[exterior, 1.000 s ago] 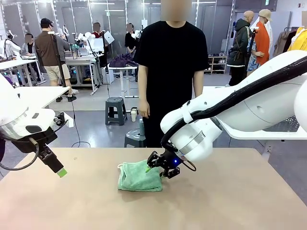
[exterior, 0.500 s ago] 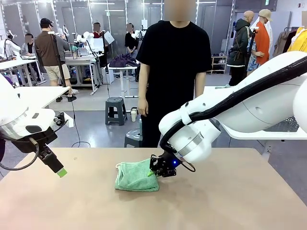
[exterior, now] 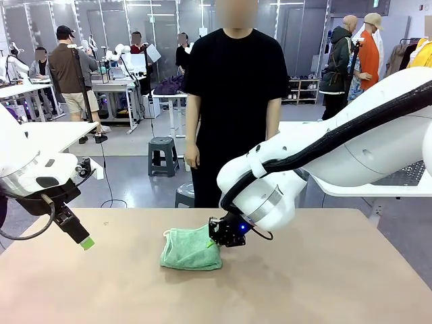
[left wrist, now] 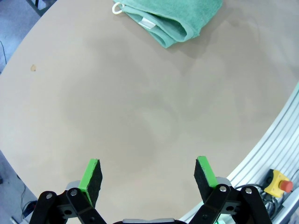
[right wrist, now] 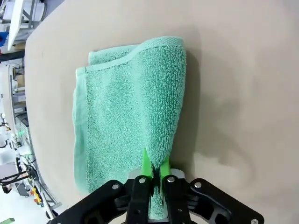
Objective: Fold the towels and place them in the basket.
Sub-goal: Place the folded Towel with hook on the right side of the table.
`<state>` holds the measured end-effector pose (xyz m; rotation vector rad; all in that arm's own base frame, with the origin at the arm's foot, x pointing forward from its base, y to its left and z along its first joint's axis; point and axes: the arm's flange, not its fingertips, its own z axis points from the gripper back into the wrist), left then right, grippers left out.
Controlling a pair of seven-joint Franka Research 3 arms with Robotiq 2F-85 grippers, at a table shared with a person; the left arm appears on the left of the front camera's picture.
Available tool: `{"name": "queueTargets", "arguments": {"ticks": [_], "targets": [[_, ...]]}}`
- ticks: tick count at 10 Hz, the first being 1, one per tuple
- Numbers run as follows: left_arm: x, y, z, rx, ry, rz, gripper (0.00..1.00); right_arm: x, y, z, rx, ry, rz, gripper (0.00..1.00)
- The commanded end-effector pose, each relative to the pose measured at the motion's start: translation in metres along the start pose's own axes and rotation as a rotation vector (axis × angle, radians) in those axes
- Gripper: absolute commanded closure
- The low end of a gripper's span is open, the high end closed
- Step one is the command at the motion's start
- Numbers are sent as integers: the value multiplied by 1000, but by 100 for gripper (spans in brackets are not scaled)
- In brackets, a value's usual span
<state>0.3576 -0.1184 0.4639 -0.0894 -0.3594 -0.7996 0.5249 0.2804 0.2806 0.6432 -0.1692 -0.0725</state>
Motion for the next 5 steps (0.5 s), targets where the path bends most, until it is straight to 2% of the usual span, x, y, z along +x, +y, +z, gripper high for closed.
{"name": "queueTargets", "arguments": {"ticks": [1,4,5], "targets": [[3,0,0,10,3,10,0,4,-6,-4,21,6,2,100],[3,0,0,10,3,10,0,4,-6,-4,21,6,2,100],[3,0,0,10,3,10,0,3,-5,-1,1,4,-10,93]]}}
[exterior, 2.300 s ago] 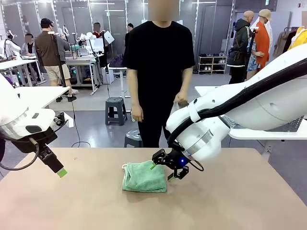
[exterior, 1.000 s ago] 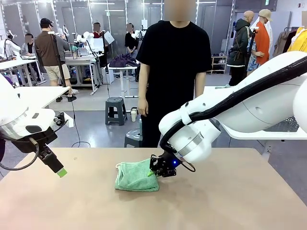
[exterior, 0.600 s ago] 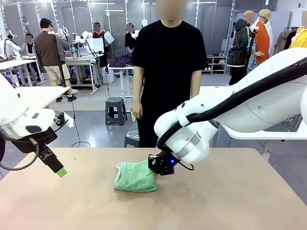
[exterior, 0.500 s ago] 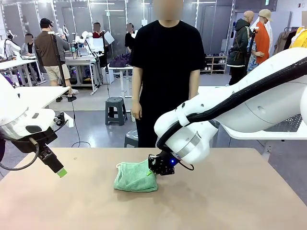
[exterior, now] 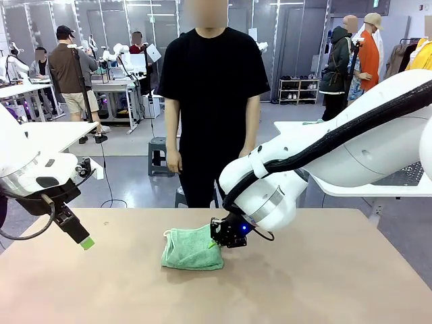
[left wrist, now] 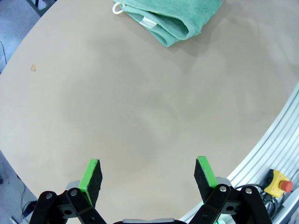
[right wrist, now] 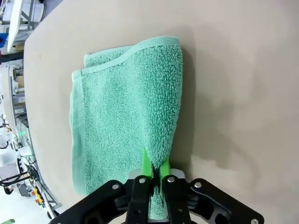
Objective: Fold the towels and place them in the basket.
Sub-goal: Place the folded Towel with hook on the right side of the table.
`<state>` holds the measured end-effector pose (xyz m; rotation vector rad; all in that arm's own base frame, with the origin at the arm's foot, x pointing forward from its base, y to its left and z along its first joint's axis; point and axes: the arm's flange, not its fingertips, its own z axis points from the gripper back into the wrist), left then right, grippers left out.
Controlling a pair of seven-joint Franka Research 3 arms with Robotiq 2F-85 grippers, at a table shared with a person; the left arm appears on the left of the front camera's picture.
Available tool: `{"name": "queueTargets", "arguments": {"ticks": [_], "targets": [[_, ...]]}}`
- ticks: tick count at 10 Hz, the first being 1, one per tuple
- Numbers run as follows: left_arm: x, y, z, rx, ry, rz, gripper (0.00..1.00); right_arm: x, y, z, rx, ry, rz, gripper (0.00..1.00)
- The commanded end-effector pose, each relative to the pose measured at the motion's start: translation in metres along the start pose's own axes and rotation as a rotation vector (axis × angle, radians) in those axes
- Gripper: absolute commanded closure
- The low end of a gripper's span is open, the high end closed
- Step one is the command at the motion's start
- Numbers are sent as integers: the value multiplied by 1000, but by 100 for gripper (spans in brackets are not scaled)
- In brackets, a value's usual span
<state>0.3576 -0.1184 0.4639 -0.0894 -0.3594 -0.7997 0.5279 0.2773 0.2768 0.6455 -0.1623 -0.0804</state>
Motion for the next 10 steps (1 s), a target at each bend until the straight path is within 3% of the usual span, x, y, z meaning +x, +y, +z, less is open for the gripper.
{"name": "queueTargets", "arguments": {"ticks": [1,5,10], "targets": [[3,0,0,10,3,10,0,5,0,19,22,-10,7,93],[3,0,0,10,3,10,0,12,-55,93,-18,-49,47,93],[3,0,0,10,3,10,0,31,-164,194,-198,-136,60,93]]}}
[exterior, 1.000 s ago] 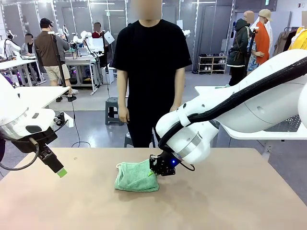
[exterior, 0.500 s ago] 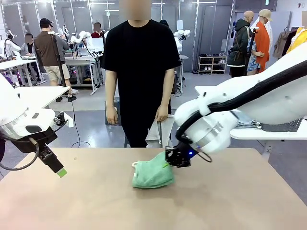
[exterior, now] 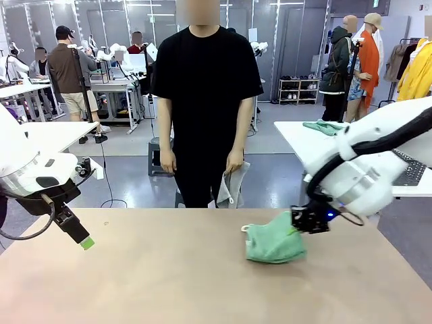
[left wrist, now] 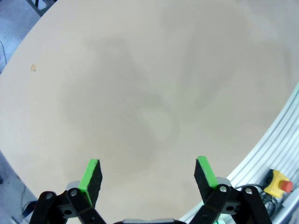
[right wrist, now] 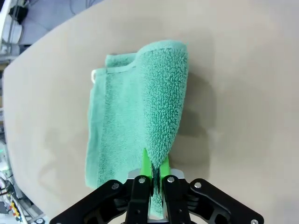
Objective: Fold the towels and place them in the basket.
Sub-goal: Place the folded Towel with hook on the right side of the table.
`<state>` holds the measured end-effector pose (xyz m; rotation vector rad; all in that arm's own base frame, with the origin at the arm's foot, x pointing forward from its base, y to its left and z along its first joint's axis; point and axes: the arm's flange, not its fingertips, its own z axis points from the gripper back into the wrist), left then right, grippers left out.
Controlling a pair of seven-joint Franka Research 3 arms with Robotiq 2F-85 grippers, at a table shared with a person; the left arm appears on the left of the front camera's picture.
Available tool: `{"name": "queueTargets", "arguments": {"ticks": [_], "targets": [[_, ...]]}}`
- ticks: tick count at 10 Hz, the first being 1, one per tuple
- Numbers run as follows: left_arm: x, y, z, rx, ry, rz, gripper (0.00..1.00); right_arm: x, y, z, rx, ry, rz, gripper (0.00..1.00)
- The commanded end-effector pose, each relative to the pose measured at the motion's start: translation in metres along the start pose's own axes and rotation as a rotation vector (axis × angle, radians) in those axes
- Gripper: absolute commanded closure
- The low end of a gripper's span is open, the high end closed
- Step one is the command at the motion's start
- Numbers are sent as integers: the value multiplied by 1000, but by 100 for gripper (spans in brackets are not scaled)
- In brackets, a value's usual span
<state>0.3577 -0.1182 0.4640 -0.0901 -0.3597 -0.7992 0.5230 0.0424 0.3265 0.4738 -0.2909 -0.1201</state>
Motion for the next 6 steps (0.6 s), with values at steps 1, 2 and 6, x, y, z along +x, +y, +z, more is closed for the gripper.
{"name": "queueTargets", "arguments": {"ticks": [1,2,6], "targets": [[3,0,0,11,4,10,0,6,-30,23,-64,-4,55,93],[3,0,0,11,4,10,0,11,-48,28,-70,6,50,93],[3,0,0,11,4,10,0,31,-114,58,-144,51,64,93]]}}
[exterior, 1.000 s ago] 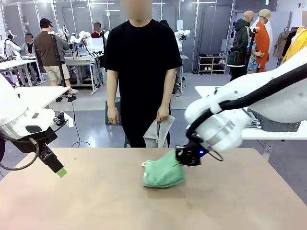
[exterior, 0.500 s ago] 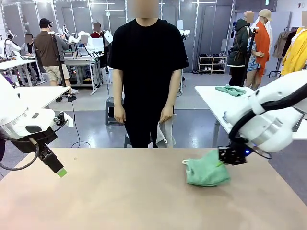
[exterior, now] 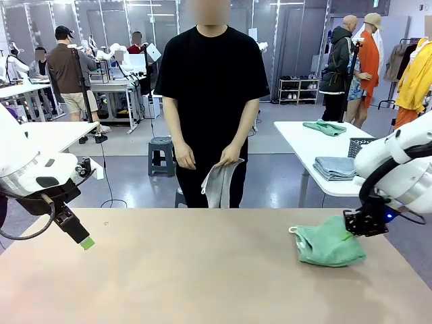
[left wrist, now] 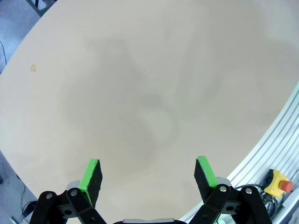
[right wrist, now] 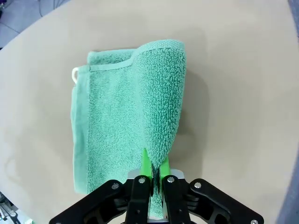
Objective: Fold the towels and place them in the basket.
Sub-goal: Place the folded Towel with hook on the right side of the table.
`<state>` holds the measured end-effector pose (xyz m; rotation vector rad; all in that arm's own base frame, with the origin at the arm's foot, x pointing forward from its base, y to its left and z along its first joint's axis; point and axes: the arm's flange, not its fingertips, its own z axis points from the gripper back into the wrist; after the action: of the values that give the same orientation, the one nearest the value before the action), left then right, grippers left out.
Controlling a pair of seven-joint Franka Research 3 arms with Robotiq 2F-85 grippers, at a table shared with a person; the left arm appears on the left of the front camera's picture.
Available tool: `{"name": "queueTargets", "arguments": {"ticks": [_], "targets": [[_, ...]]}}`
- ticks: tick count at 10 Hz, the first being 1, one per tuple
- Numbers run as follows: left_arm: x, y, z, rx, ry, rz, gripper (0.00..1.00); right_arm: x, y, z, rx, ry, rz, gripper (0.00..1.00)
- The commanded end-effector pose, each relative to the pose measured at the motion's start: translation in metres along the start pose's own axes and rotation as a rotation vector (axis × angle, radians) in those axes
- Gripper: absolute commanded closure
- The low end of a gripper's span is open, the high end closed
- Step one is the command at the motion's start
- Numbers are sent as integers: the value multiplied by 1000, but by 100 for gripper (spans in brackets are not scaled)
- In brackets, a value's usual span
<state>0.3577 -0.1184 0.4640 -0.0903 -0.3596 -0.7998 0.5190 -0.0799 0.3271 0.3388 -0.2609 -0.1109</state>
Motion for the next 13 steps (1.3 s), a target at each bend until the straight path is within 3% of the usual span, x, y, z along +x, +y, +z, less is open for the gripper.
{"name": "queueTargets", "arguments": {"ticks": [1,3,4,7,8,9,12,13], "targets": [[3,0,0,11,4,10,0,17,-14,5,-40,26,48,93],[3,0,0,11,4,10,0,27,-22,7,-75,37,59,93],[3,0,0,11,4,10,0,30,-20,6,-81,35,58,81],[3,0,0,11,4,10,0,26,-7,10,-152,31,90,23],[3,0,0,11,4,10,0,26,-1,16,-195,15,107,8],[3,0,0,11,4,10,0,24,10,24,-223,3,133,0],[3,0,0,11,4,10,0,16,48,43,-237,-30,213,4],[3,0,0,11,4,10,0,12,59,45,-242,-33,240,0]]}}
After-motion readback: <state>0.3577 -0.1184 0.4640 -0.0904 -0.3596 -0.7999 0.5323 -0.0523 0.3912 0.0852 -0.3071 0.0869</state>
